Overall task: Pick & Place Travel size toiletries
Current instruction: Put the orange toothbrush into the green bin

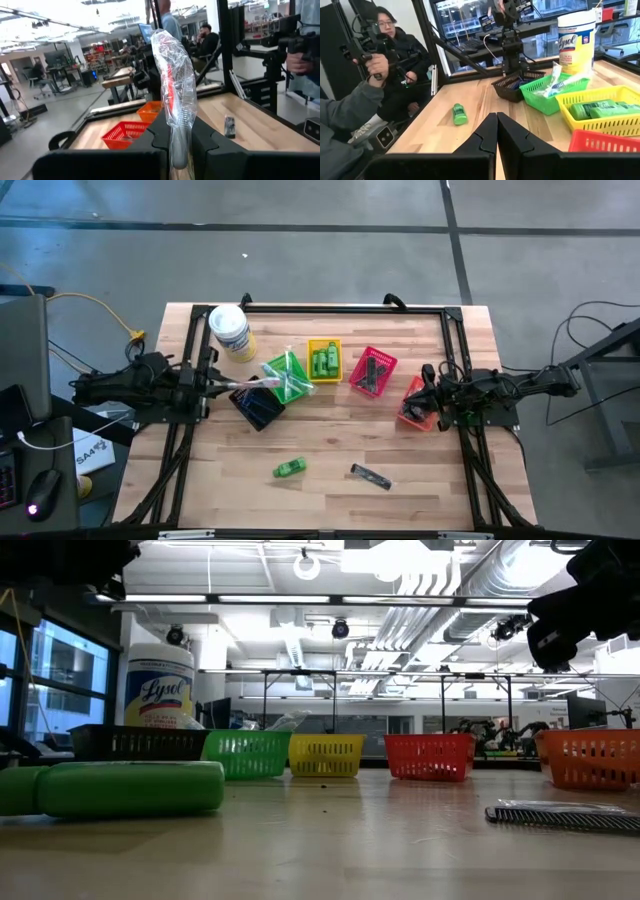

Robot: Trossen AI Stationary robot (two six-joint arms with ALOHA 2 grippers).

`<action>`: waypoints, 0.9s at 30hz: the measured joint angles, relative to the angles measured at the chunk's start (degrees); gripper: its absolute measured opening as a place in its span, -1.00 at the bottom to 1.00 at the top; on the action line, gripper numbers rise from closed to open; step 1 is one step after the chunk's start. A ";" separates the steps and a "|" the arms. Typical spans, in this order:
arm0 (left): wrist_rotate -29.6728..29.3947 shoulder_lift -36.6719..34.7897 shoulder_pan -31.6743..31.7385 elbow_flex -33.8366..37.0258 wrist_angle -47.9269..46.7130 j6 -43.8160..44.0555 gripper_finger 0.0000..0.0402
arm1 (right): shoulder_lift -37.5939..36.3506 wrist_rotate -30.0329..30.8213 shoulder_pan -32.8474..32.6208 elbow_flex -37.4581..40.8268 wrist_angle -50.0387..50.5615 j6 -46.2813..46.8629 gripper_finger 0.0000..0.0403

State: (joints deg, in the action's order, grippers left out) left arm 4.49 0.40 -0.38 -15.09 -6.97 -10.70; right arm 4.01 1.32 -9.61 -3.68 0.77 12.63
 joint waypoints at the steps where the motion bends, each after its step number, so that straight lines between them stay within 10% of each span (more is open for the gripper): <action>1: 0.00 -0.06 0.00 0.00 -0.11 0.00 -0.91 | 0.00 0.02 0.00 0.00 0.02 0.02 -0.99; 27: -3.14 -0.04 0.00 2.75 -2.54 -2.88 -0.91 | 0.00 1.73 -0.02 0.00 2.08 1.32 -0.99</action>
State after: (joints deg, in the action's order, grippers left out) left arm 1.35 0.36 -0.38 -12.34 -9.51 -13.58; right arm 4.01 3.05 -9.63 -3.68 2.85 13.96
